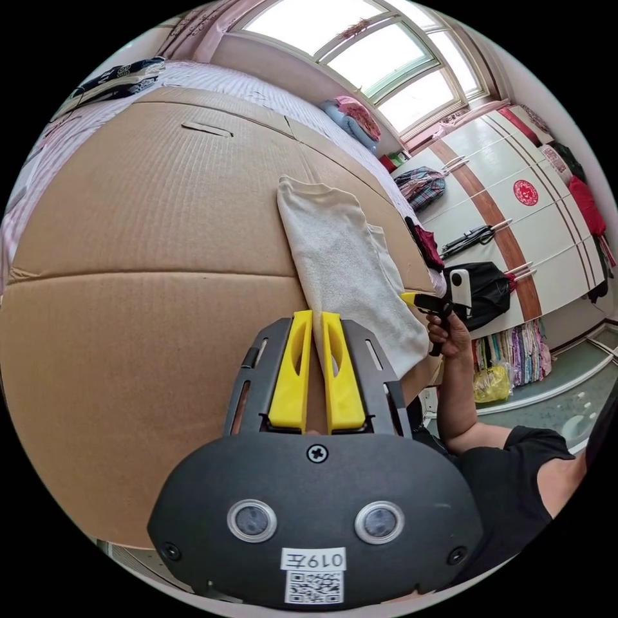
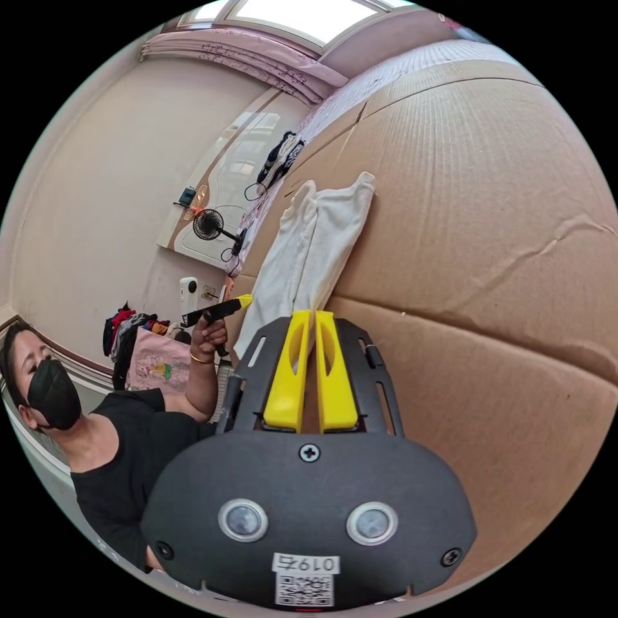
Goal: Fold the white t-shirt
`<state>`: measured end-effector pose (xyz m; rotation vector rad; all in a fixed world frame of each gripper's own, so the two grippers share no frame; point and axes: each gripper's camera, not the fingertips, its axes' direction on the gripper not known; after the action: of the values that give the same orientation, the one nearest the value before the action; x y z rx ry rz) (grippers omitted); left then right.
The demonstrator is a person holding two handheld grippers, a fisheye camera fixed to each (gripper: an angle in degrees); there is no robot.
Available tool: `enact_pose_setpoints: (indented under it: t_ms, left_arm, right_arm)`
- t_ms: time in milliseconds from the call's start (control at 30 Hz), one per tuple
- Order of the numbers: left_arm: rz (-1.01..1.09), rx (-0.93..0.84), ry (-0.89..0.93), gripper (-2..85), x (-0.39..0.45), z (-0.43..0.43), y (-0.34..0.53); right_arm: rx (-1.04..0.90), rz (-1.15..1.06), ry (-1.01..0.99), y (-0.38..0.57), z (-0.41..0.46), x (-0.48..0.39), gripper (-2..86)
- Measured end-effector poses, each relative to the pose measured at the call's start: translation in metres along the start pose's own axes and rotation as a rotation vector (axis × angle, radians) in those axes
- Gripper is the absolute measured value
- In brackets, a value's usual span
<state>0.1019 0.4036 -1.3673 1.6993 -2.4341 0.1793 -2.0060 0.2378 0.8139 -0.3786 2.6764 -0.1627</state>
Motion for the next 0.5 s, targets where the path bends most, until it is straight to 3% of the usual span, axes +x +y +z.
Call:
enact_pose_setpoints:
  t_ms: [333,500]
  left_arm:
    - [0.05,0.065,-0.052,1.0,0.063,-0.034,0.038]
    - [0.242,0.128,-0.14,1.1,0.133,-0.053,0.09]
  right_arm:
    - [0.084,-0.036,0.006,0.061,-0.008,0.022,1.9]
    - [0.061,-0.086,0.067,0.115,-0.003,0.015,2.2]
